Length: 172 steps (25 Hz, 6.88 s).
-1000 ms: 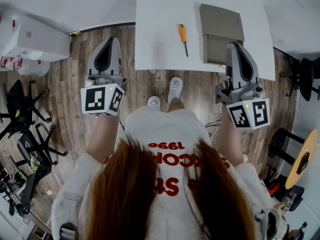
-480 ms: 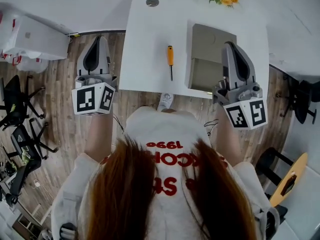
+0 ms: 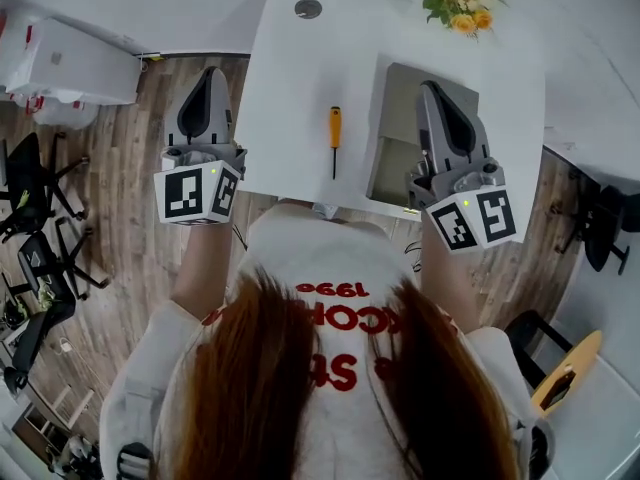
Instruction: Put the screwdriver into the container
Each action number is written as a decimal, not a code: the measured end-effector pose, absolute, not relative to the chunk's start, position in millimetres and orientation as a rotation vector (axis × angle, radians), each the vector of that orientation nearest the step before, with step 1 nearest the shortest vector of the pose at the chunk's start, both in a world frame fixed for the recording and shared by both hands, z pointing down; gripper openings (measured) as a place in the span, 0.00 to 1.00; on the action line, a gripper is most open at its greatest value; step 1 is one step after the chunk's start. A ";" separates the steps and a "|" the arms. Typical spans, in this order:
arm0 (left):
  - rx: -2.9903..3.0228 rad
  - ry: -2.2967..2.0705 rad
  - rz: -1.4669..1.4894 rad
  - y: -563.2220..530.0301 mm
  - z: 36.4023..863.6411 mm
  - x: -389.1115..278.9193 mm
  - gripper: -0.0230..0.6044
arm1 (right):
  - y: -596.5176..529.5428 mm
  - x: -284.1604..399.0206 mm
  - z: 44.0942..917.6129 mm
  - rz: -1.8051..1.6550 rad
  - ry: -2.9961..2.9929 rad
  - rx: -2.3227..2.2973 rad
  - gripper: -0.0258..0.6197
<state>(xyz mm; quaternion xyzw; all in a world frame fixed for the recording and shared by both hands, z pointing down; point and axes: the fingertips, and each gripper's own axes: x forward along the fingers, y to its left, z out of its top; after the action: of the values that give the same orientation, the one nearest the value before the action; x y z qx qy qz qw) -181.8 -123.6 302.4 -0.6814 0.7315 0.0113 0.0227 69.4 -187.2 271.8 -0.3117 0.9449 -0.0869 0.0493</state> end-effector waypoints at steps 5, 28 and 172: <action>-2.189 2.216 -0.014 -145.0 320.1 -175.8 0.05 | -191.0 35.7 326.9 -0.422 2.980 -0.993 0.05; -2.429 2.195 -0.181 -161.7 395.8 -194.1 0.05 | -177.9 -23.5 595.9 -1.066 3.344 -1.578 0.33; -2.317 1.877 0.120 -183.5 262.6 -118.1 0.05 | -219.2 81.0 251.5 -0.007 2.755 -1.314 0.05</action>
<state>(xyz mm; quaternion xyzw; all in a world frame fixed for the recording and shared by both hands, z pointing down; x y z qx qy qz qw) -118.1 -183.5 262.6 -0.7739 0.6272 0.0400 0.0786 81.0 -219.2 251.5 -0.4301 0.9017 -0.0023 0.0444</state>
